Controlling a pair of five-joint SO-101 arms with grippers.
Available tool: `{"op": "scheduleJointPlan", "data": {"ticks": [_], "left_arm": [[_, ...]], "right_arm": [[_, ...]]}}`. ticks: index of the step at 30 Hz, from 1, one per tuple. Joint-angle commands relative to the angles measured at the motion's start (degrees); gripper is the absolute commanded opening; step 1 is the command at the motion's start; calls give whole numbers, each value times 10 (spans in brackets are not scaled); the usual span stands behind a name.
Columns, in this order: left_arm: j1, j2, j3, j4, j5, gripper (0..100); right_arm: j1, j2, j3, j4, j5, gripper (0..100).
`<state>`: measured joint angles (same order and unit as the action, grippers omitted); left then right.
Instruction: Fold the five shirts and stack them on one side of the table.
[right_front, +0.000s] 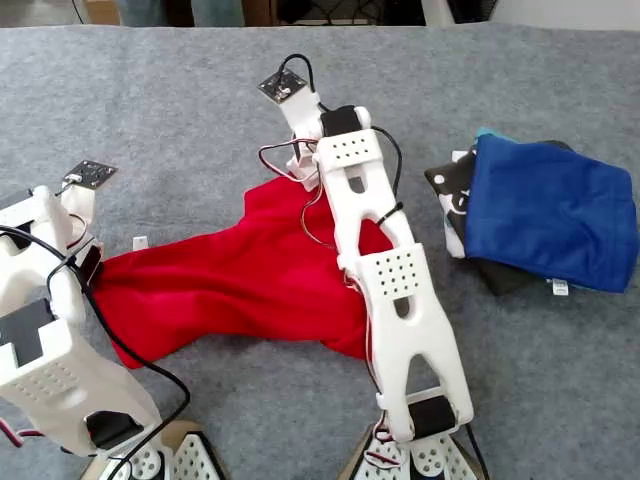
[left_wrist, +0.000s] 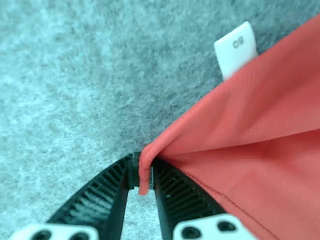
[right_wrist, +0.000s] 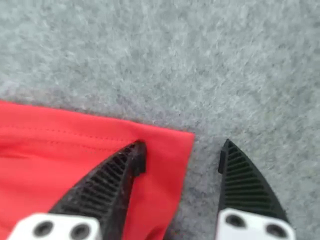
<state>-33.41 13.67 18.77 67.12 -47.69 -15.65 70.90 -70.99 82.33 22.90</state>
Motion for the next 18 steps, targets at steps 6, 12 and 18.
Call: {"op": "scheduleJointPlan", "data": {"ticks": [6,12,18], "left_arm": [[9,-11,5,-3,-5,29],[9,-11,5,-3,-5,29],[13,-12,0,-3,-4,29]], "right_arm": [[7,0,-7,0,22,37],[7,0,-10,-1,32,35],[11,-8,-49,4,27,16]]}}
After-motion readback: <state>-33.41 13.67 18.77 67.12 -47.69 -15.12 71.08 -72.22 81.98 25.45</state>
